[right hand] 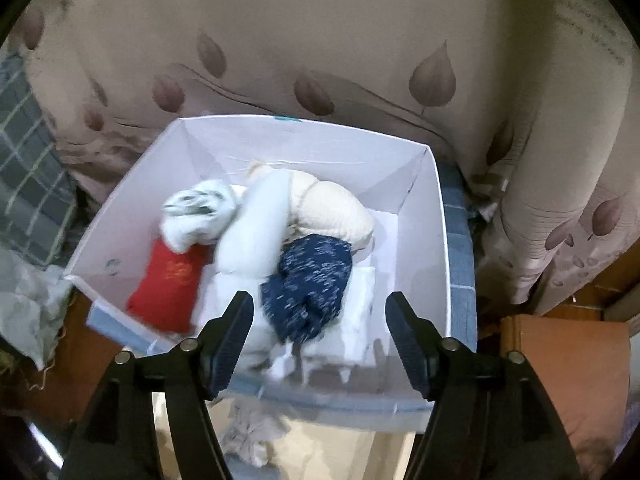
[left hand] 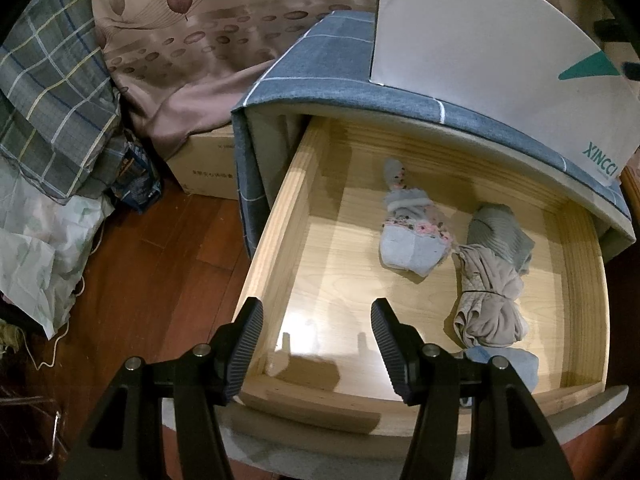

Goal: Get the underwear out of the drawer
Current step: 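Lower the navy sock into the box, open the right gripper and withdraw, then lower the right gripper into the drawer and grasp the light blue folded sock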

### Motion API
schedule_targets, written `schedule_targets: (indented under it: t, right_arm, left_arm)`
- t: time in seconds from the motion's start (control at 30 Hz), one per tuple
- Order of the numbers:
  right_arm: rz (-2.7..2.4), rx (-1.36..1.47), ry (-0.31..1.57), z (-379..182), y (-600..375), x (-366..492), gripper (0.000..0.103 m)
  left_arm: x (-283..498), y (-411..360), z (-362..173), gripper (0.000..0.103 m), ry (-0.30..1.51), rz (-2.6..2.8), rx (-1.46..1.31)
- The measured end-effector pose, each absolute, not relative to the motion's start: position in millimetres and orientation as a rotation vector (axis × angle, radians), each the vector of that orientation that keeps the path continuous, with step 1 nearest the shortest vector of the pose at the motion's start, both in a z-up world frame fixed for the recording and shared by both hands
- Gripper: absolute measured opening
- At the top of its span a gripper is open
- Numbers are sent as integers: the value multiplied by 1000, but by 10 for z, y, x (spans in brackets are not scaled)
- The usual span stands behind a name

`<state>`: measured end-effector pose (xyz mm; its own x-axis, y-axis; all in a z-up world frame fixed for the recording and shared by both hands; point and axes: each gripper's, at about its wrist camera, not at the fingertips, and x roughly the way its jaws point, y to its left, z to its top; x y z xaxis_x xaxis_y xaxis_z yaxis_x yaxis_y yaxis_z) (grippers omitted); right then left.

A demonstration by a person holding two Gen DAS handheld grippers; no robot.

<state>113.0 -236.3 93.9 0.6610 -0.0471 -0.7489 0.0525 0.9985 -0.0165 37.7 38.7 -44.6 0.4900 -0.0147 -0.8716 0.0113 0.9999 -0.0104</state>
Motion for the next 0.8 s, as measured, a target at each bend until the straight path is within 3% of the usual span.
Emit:
schedule_targets:
  t: [0.13,0.3,0.63,0.8]
  right_arm:
    - [-10,16,867,1002,-2288,773,77]
    - [34,-7,967,778,-2127,422,79]
    - [100,54,1349,-531,-1778,399,95]
    - [67,110,1461,-992,-1676,479,97]
  left_arm:
    - [377,437,-439,58,1061,-10,-24]
    - [357,486,-417,58,1053,-4,-43]
    - [345,550,-407,58,1051,5,-68]
    - [337,555,-400,58,1046,-3,-67]
